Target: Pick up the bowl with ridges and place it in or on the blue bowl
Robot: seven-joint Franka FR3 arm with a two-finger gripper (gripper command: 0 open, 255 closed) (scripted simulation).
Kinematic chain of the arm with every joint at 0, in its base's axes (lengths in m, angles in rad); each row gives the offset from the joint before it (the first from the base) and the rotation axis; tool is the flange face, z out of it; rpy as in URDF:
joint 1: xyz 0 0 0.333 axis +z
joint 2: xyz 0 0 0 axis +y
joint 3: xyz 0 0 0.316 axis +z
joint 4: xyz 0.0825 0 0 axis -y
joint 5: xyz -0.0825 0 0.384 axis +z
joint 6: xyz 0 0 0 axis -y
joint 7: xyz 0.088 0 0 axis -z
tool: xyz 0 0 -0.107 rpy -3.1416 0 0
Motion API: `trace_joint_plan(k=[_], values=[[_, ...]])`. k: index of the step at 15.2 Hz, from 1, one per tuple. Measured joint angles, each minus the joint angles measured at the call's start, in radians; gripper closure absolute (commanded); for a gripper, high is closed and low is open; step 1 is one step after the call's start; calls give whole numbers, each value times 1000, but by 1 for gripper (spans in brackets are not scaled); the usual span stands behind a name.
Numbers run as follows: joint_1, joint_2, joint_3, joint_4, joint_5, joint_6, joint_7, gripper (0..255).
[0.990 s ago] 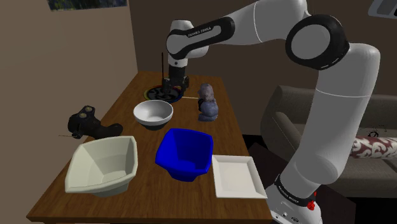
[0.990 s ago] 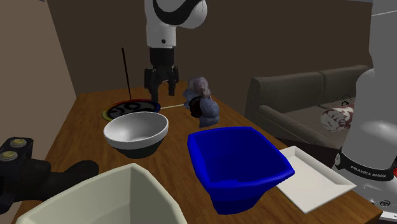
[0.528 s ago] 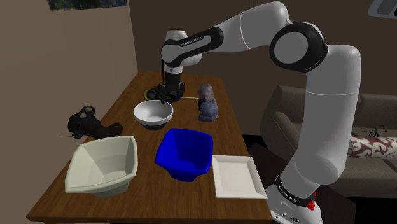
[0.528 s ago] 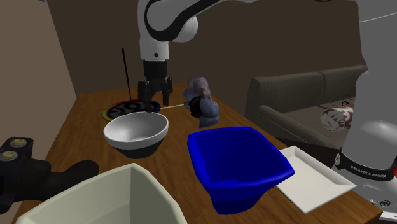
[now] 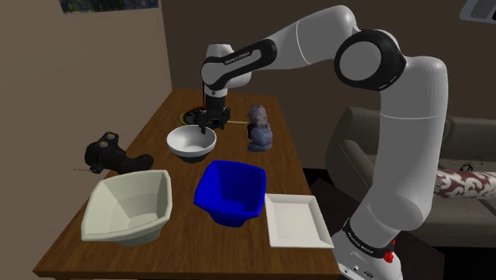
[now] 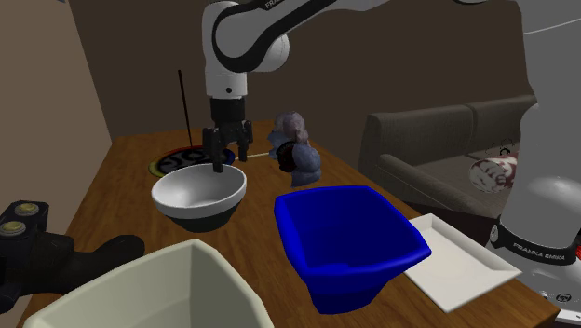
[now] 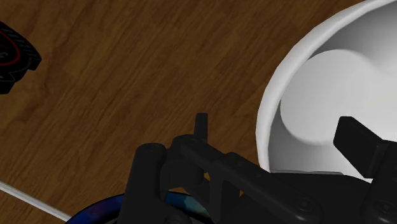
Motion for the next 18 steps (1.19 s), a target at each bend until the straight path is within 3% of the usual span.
trace_joint_plan(k=[1,2,12,18], values=[[0,0,0,0,0,0,0,0],[0,0,0,0,0,0,0,255],[0,0,0,0,0,0,0,255],[-1,-21,0,37,0,-58,5,255]])
